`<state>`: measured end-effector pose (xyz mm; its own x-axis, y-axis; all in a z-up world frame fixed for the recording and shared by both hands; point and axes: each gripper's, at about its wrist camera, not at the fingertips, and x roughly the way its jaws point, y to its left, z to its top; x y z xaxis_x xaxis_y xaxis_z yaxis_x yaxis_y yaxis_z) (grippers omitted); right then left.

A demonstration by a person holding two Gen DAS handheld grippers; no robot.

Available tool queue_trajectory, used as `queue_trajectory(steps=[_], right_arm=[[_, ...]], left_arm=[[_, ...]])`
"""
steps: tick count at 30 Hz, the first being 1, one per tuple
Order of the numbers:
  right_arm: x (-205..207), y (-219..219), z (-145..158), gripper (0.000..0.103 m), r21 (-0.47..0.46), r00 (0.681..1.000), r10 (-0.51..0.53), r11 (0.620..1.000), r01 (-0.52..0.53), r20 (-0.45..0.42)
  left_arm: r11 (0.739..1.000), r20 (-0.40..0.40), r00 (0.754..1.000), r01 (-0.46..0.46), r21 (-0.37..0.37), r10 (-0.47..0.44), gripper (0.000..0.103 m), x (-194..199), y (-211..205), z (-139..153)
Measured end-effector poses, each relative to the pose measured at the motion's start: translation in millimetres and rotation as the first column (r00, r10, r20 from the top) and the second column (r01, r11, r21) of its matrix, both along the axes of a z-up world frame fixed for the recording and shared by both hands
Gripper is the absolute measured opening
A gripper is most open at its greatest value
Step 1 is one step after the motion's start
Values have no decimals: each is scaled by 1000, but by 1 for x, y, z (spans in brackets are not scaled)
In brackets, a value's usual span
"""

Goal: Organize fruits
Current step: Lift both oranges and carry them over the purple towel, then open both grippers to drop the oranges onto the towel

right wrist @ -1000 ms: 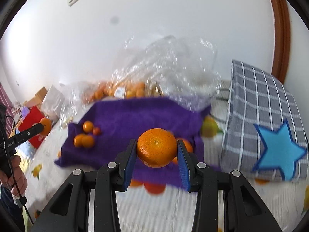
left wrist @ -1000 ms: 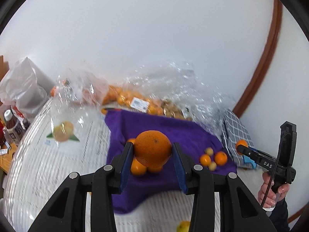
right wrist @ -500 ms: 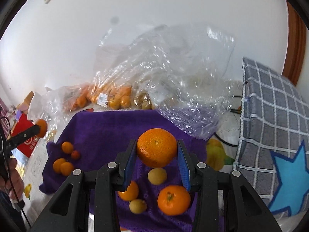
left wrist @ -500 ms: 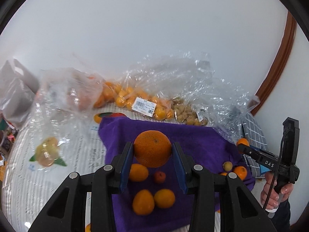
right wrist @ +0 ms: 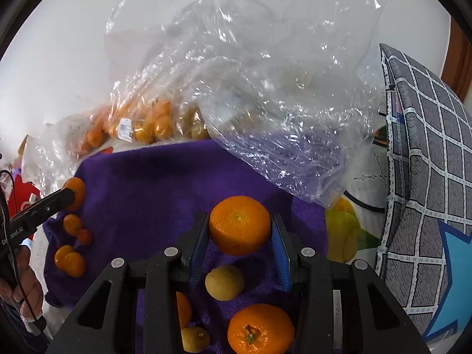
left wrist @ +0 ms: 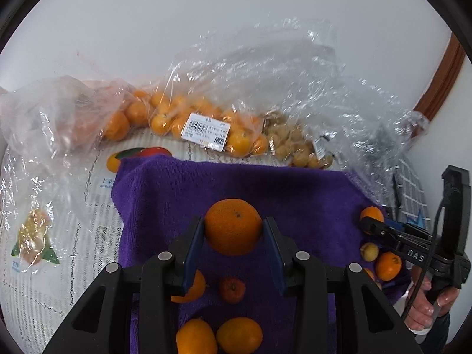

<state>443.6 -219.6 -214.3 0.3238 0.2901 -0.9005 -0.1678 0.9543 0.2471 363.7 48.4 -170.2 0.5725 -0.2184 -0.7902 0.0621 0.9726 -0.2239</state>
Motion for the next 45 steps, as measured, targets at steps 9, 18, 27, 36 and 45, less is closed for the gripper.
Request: queue_trajectory(steps=[9,18,27,36,45], right_arm=[[3,11,-14,41,-30,999,13,999,-14,-39],[2,16,-18,42,-46,999,30,998,-32,-42],[-11,11,10,53,-43,1000,17,999,-17,-2],[-65,-5,92,69,-83,988,-23,996,36,153],[-155,-26,162,74,-70,967,-65,994,84,247]], left_arm=[[999,-71,997,-2,48,6,39,7,-12,-13],[999,-104,994,-8,51,13,39,9,-13,-22],[998,-62,998,-10,65,14,47,-4,-13,-3],[996,2,1000,-26,88,26,60,-67,-11,39],[992,111,993,-53,117,40,76,-164,-23,79]])
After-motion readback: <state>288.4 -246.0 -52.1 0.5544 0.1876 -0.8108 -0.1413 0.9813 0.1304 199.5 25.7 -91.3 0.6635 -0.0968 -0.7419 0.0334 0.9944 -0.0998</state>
